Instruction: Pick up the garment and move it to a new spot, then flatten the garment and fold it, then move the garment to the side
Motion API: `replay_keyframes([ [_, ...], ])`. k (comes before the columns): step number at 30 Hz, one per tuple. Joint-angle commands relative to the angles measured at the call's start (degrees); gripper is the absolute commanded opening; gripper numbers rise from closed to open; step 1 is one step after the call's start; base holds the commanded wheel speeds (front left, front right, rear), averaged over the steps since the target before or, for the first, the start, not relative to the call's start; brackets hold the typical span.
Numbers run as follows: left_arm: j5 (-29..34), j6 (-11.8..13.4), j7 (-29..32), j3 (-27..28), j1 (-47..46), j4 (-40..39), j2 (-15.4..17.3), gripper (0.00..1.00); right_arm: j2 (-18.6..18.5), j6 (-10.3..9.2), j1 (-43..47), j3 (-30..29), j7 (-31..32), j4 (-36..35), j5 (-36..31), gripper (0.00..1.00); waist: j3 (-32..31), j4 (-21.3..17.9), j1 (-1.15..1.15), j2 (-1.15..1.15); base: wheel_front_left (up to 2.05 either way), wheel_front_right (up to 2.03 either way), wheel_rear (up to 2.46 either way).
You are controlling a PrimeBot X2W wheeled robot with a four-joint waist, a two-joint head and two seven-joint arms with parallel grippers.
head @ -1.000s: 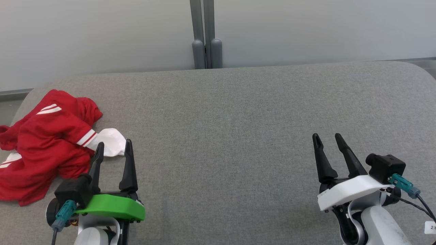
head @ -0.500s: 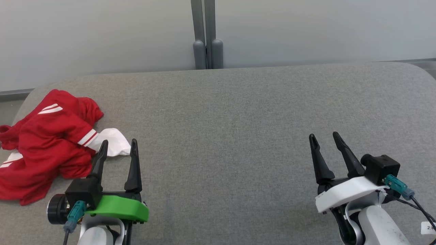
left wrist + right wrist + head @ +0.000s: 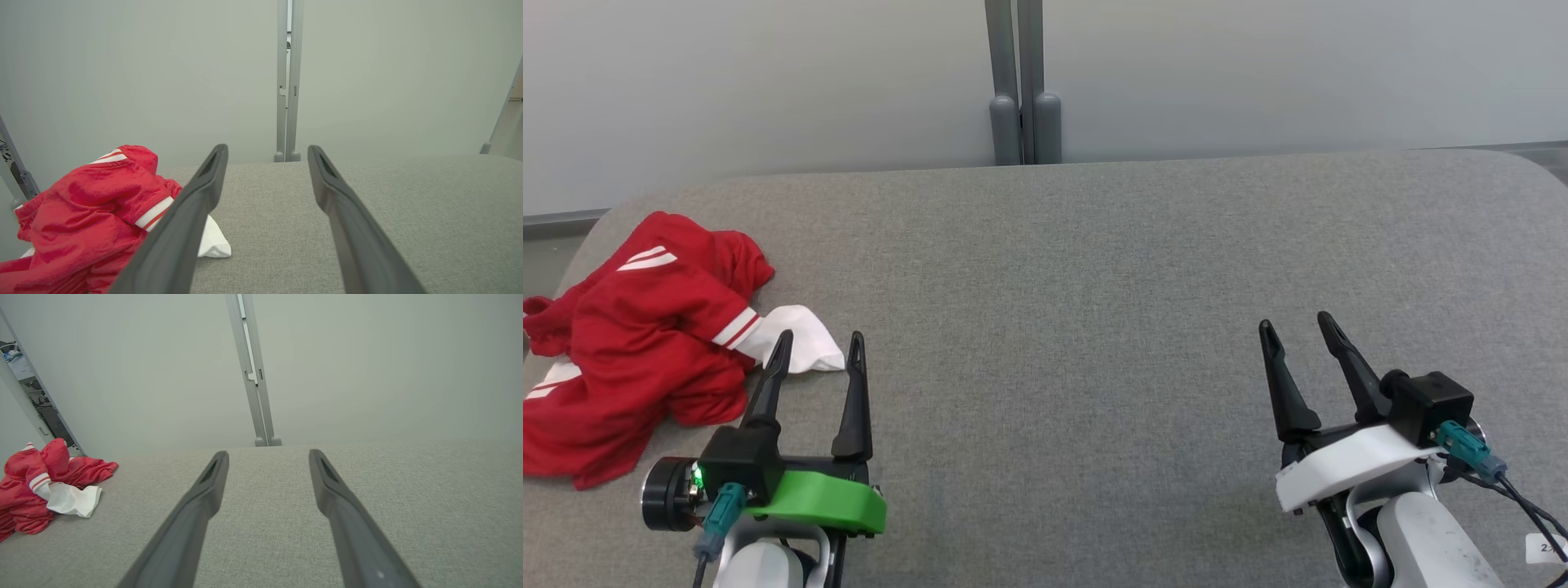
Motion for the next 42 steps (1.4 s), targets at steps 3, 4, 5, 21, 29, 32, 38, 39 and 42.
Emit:
replay_keyframes([
  [3, -0.2, 0.2, -0.2, 0.2, -1.0, 0.1, 0.4, 1.00, 0.1, 0.00, -0.6, -0.2, -0.3, -0.1, 0.0, 1.00, 0.0, 0.1, 0.00, 0.00, 0.00, 0.00, 0.00],
  [4, -0.3, 0.2, -0.2, 0.2, -1.0, 0.1, 0.4, 1.00, 0.1, 0.00, -0.6, -0.2, -0.3, 0.0, 0.1, 1.00, 0.0, 0.1, 0.00, 0.00, 0.00, 0.00, 0.00],
  [5, -0.3, 0.2, -0.2, 0.2, -0.9, 0.2, 0.4, 1.00, 0.1, 0.00, -0.6, -0.2, -0.3, 0.0, 0.1, 1.00, 0.0, 0.1, 0.00, 0.00, 0.00, 0.00, 0.00],
  [21, -1.2, 0.2, -0.2, 0.0, -1.2, 1.1, 0.4, 1.00, 0.3, 0.00, 0.1, -0.5, -0.2, -0.2, 0.2, 1.00, 0.2, 1.6, 0.00, 0.00, 0.00, 0.00, 0.00],
  [29, -1.6, 0.6, -0.1, 0.9, -1.7, 1.5, 0.4, 1.00, 0.3, 0.00, 0.3, 0.1, -0.2, -0.5, 0.7, 1.00, 1.0, 7.9, 0.00, 0.00, 0.00, 0.00, 0.00],
  [32, -2.0, 0.8, -0.1, 1.4, -1.8, 1.6, 0.4, 1.00, 0.1, 0.00, 0.0, 0.6, -0.2, -0.8, 0.9, 1.00, 1.4, 11.4, 0.00, 0.00, 0.00, 0.00, 0.00],
  [38, -2.4, 0.9, -0.1, 2.6, -1.5, 2.4, 0.4, 1.00, 0.0, 0.00, -0.2, 1.6, -0.2, -1.1, 1.7, 1.00, 1.5, 18.2, 0.00, 0.00, 0.00, 0.00, 0.00],
  [39, -2.3, 1.1, -0.1, 3.0, -1.4, 2.5, 0.4, 1.00, 0.0, 0.00, -0.3, 1.9, -0.2, -1.1, 1.8, 1.00, 1.5, 19.0, 0.00, 0.00, 0.00, 0.00, 0.00],
  [42, -2.4, 1.2, -0.1, 3.7, -1.2, 2.8, 0.3, 1.00, -0.1, 0.00, -0.4, 2.5, -0.2, -1.3, 2.1, 1.00, 1.4, 21.9, 0.00, 0.00, 0.00, 0.00, 0.00],
])
